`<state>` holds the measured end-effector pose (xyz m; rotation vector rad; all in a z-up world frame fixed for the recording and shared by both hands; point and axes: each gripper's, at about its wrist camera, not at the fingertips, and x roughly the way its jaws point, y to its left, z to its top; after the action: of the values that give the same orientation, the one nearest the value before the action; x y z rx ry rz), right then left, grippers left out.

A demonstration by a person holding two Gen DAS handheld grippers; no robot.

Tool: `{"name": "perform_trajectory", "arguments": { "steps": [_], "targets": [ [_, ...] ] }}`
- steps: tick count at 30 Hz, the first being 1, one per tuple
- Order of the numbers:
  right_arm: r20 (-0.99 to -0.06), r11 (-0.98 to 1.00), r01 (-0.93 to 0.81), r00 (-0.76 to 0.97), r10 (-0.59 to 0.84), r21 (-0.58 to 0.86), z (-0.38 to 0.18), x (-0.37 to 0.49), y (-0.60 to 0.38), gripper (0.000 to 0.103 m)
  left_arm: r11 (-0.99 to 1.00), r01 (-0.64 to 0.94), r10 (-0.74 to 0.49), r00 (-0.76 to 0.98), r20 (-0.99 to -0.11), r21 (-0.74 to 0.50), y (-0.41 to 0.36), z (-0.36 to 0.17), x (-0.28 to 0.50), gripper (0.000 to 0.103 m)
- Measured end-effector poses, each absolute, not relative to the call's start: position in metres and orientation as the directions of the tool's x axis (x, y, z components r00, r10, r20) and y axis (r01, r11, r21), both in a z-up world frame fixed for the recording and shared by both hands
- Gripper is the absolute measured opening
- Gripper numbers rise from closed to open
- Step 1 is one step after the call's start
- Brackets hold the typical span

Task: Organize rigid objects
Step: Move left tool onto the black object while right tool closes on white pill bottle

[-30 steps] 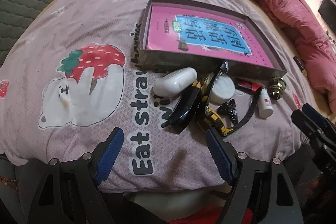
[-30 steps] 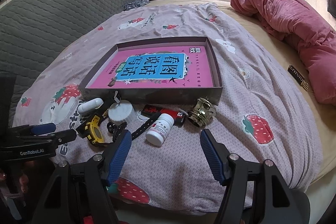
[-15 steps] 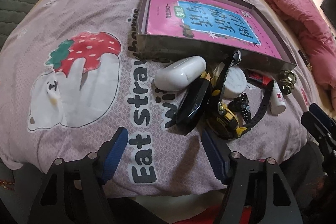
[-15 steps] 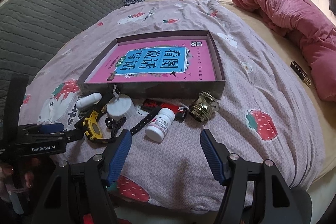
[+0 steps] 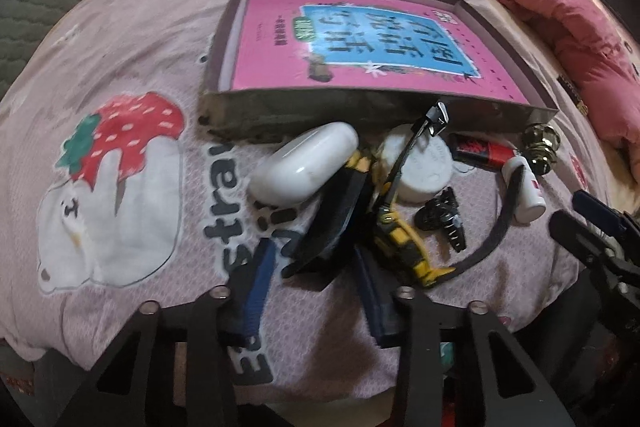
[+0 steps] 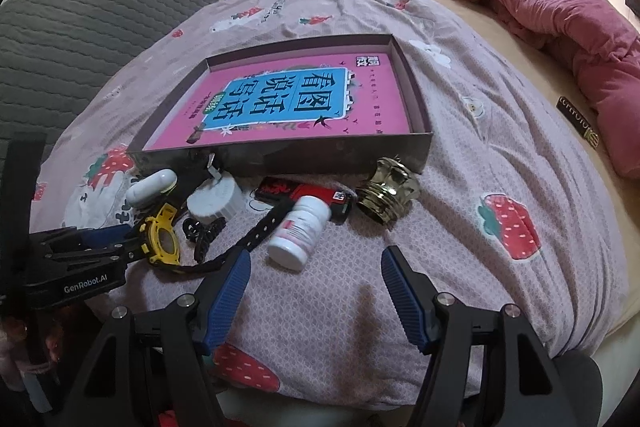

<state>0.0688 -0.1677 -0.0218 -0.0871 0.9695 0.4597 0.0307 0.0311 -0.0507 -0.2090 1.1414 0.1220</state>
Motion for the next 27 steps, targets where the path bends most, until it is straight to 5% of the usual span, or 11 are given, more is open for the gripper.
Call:
{"name": "perform_trajectory", "arguments": {
  "steps": [14, 27],
  "targets": [
    [-0.849, 0.933, -0.34, 0.453, 0.274, 0.119, -0.047, 0.09, -0.167, 0.065, 0.977, -0.188, -0.016, 0.426, -0.904, -0.106, 0.031, -0.058, 0.05, 0.034],
    [-0.856, 0.93, -0.362, 0.457, 0.242, 0.069, -0.053, 0.094, -0.154, 0.031, 0.977, -0.193, 0.004, 0.424, -0.906, -0.086, 0.029, -0.062, 0.053, 0.034]
  ]
}}
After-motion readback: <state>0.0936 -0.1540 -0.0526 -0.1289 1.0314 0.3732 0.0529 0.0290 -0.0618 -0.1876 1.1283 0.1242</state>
